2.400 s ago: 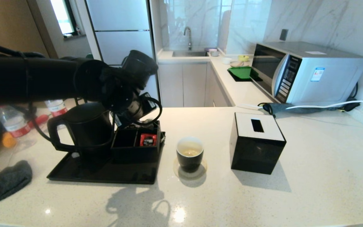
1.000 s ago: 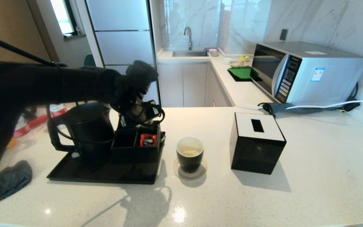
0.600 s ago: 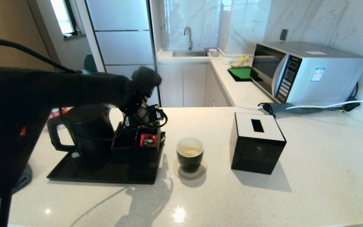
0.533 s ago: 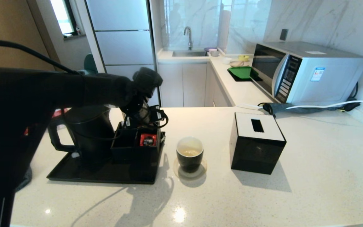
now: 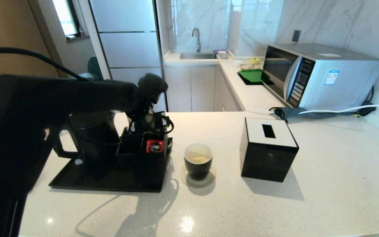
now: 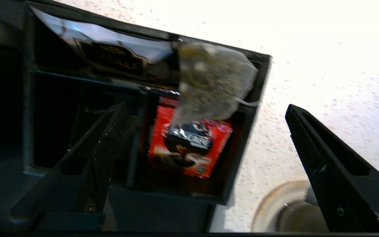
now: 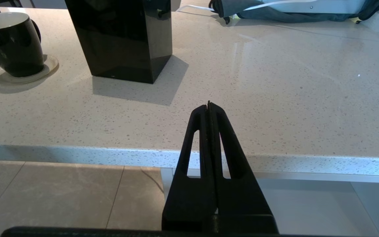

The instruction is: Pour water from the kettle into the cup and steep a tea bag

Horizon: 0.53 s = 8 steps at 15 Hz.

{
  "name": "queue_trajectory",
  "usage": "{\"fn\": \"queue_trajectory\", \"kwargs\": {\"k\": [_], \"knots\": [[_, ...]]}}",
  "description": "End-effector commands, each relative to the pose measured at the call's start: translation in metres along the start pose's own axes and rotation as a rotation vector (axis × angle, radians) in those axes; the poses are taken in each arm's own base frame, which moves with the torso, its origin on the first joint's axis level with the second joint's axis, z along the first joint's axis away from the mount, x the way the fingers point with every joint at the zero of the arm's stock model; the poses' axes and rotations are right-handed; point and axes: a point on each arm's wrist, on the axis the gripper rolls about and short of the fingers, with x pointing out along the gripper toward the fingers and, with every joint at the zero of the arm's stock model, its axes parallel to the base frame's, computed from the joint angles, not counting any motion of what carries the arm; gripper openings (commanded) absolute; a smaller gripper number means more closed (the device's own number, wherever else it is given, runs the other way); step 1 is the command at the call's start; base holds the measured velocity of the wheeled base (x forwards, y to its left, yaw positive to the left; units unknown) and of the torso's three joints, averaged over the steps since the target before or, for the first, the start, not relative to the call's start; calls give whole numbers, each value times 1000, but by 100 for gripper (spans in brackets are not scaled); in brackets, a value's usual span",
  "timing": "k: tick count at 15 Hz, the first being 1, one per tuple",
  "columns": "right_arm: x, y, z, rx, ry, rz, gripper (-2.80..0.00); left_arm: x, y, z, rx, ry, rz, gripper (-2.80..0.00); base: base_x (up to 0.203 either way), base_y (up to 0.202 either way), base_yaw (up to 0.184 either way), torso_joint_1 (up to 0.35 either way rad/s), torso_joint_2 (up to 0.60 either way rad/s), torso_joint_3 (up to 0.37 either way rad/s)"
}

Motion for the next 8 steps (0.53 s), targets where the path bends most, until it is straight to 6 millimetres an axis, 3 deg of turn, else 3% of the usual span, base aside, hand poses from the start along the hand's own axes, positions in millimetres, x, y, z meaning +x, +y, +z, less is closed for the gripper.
{"fn": "queue_trajectory", "kwargs": {"k": [1,8], "knots": [[0,0,0,0,1,1,-280,7,1,2,-2,-1,7,0,0,0,0,0,0,0],[0,0,0,0,2,1,-280,16,-7,6,12,-20,-5,0,0,0,0,0,0,0]]}}
